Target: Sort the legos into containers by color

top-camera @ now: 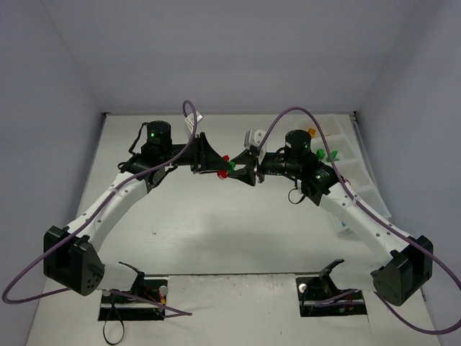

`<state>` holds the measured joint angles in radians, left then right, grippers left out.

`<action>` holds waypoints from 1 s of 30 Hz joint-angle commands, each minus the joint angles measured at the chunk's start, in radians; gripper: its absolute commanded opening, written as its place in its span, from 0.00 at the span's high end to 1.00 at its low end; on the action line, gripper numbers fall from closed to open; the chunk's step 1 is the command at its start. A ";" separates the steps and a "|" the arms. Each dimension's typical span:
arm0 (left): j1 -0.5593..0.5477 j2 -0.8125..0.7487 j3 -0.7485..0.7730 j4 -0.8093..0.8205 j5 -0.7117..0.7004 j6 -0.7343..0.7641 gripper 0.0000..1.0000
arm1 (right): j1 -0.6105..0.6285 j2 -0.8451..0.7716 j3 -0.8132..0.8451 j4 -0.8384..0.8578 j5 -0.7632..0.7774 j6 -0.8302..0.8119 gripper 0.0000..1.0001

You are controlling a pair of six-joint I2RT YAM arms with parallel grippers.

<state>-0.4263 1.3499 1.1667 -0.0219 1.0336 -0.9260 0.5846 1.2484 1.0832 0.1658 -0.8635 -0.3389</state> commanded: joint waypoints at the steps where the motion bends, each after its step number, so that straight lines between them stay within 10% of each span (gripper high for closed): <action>1: -0.002 -0.014 0.051 0.039 0.022 0.016 1.00 | 0.009 -0.004 0.043 0.089 0.017 0.011 0.90; 30: 0.026 -0.038 0.065 0.045 0.054 0.007 0.98 | -0.178 -0.119 -0.227 0.020 0.196 0.000 1.00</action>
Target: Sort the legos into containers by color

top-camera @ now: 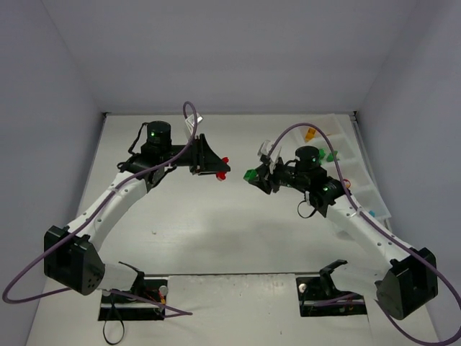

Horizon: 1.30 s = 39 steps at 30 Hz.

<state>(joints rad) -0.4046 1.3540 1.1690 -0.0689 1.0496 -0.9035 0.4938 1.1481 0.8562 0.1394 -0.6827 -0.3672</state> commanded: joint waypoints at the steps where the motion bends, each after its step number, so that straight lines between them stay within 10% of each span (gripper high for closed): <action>1: 0.004 -0.042 0.061 0.092 0.036 -0.014 0.98 | -0.087 -0.019 -0.005 0.046 0.015 0.037 1.00; 12: 0.004 -0.062 -0.011 0.078 0.018 0.020 0.97 | -0.392 0.120 0.131 0.051 0.467 0.286 1.00; 26: 0.004 -0.073 -0.043 0.031 0.006 0.081 0.97 | -0.627 0.466 0.342 0.068 0.502 0.461 0.91; 39: 0.004 -0.036 -0.006 -0.048 -0.039 0.160 0.97 | -0.630 0.456 0.360 0.042 0.449 0.488 0.36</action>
<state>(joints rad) -0.4046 1.3212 1.1141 -0.1390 1.0149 -0.7765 -0.1406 1.7023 1.1881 0.1444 -0.1986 0.1101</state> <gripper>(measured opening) 0.315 0.630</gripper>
